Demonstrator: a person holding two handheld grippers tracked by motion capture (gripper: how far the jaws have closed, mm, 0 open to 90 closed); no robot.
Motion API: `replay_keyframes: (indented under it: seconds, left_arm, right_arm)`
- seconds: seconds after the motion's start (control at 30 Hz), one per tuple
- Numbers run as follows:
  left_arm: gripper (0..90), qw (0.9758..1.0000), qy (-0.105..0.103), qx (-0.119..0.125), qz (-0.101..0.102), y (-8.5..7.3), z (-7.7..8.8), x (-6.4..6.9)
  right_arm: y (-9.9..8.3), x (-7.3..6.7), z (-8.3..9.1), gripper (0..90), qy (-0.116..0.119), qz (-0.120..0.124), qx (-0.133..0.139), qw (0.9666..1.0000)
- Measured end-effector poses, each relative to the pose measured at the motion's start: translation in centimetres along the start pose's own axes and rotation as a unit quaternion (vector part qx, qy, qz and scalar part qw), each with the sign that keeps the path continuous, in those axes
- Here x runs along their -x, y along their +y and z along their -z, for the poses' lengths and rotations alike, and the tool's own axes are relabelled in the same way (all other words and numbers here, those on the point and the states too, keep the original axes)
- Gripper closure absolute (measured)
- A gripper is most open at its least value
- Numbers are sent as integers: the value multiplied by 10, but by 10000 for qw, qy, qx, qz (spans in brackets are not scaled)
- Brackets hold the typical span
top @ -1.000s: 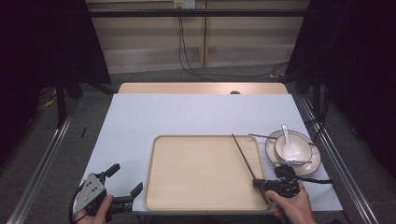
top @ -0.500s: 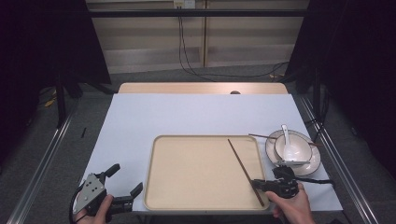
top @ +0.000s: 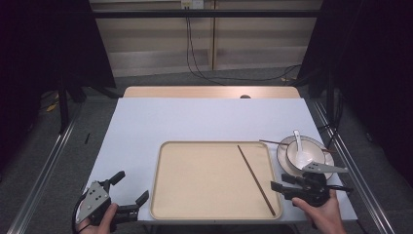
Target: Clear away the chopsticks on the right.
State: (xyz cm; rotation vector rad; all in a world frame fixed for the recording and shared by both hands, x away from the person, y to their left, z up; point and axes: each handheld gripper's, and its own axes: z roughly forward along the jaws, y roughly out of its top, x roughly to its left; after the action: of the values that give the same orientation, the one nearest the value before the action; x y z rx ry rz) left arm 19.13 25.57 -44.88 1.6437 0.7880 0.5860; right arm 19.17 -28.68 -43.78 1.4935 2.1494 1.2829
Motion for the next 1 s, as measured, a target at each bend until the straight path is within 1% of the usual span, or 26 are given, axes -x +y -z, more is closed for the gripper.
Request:
replay_keyframes:
  seconds: [0.03,0.07,0.1,0.13,0.17,0.23,0.27,0.3,0.33,0.37,0.4,0.47,0.5,0.53,0.57,0.63,0.7,0.73,0.77,0.8,0.83,0.87,0.9,0.93,0.97,1.0]
  left_arm:
    - [9,10000,1,0,-2,0,0,0]
    - [9,10000,1,0,-2,0,0,0]
    - [10,10000,37,5,-33,0,1,1]
    - [11,10000,60,5,-26,0,1,1]
    - [11,10000,13,-9,3,0,0,0]
    - [13,10000,22,-19,-1,0,0,0]
    - [14,10000,48,-16,-18,0,1,-1]
    - [14,10000,26,-20,15,0,0,0]
    - [14,10000,26,-20,15,0,0,0]
    - [14,10000,29,-17,6,0,0,-1]
    - [14,10000,23,-21,23,0,0,0]
    - [14,10000,21,-32,4,0,0,0]
    - [14,10000,21,-34,3,0,0,0]
    - [14,10000,26,-39,5,0,0,0]
    - [14,10000,47,-38,14,0,0,0]
    - [14,10000,52,-46,9,0,0,0]
    - [14,10000,51,-40,11,0,0,-1]
    - [14,10000,49,-46,15,0,0,-1]
    - [14,10000,47,-40,6,0,0,0]
    - [14,10000,46,-46,11,0,0,0]
    - [14,10000,45,-48,10,0,0,0]
    - [14,10000,46,-50,9,0,0,0]
    - [14,10000,46,-50,9,0,0,0]
    - [14,10000,51,-58,7,0,0,0]
    - [14,10000,52,-58,10,0,0,0]
    - [14,10000,52,-58,10,0,0,0]
  right_arm:
    - [1,2,3,331,32,-7,50,10000]
    - [1,2,3,331,32,-7,50,10000]
    - [4,7,11,293,33,102,220,9997]
    - [5,9,15,286,81,101,251,9996]
    - [7,11,18,259,130,133,300,9994]
    - [11,16,24,197,168,222,259,9993]
    - [13,19,28,191,201,302,271,9990]
    - [15,22,32,183,188,354,348,9986]
    - [16,25,36,153,232,466,384,9979]
    - [16,25,36,153,232,466,384,9979]
    - [21,32,45,139,313,624,382,9968]
    - [24,40,49,120,383,786,291,9957]
    - [27,45,51,124,357,802,222,9959]
    - [29,50,53,134,266,811,267,9960]
    - [31,55,55,141,279,873,311,9953]
    - [36,65,58,140,382,974,236,9942]
    - [42,73,60,144,406,985,190,9941]
    - [45,78,61,152,487,1155,176,9920]
    - [48,82,62,154,496,1217,84,9913]
    - [51,86,62,154,428,1241,27,9913]
    - [54,92,63,154,466,1260,52,9909]
    - [57,98,63,154,536,1306,20,9900]
    - [60,103,64,153,496,1433,30,9884]
    - [62,110,63,152,390,1564,51,9869]
    - [65,116,62,151,287,1608,43,9866]
    - [68,122,63,149,247,1581,38,9871]
